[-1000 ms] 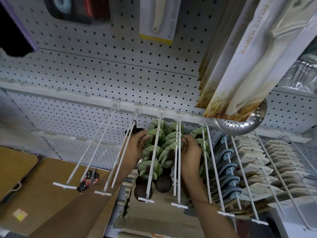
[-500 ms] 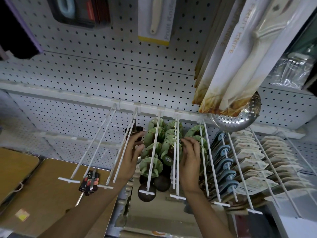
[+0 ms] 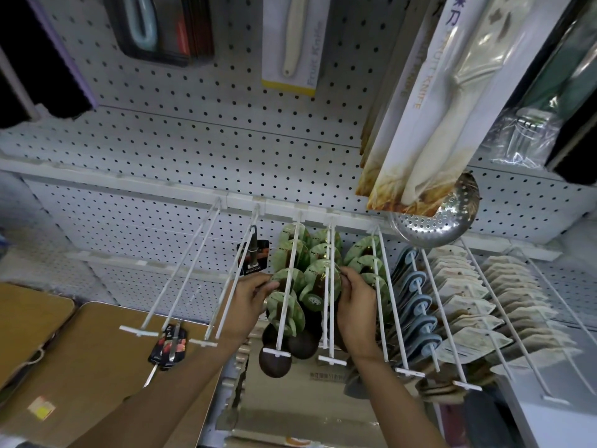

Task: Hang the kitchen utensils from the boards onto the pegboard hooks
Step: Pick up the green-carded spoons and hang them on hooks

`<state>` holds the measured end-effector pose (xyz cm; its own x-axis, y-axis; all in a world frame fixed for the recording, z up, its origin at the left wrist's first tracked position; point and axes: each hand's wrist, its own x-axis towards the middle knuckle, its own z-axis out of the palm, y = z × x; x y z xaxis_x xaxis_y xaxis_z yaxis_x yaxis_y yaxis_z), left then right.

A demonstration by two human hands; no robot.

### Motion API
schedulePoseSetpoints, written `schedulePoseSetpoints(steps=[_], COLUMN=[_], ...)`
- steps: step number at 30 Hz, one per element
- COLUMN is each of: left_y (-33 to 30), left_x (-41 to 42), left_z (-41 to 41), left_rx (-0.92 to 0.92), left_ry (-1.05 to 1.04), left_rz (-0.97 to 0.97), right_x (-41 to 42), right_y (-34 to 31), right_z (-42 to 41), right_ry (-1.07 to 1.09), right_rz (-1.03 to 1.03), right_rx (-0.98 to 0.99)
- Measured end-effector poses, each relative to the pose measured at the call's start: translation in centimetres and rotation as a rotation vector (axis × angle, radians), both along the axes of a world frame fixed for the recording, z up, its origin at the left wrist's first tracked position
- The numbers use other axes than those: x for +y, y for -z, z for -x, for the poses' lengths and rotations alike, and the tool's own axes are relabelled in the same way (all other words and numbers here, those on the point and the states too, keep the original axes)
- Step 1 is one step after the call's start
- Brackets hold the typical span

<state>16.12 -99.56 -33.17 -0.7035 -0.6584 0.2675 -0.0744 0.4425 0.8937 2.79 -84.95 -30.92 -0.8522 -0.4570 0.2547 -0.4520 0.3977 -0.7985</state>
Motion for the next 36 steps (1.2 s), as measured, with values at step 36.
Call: schedulePoseSetpoints(steps=[36], left_y=[2.7], left_x=[-1.1], left_z=[-0.3], left_rx=[0.208], left_ry=[-0.049], left_rz=[-0.279], right_x=[2.0], right_y=[2.1], right_z=[-1.7], right_ry=[-0.031], right_rz=[0.138], right_rx=[-0.083])
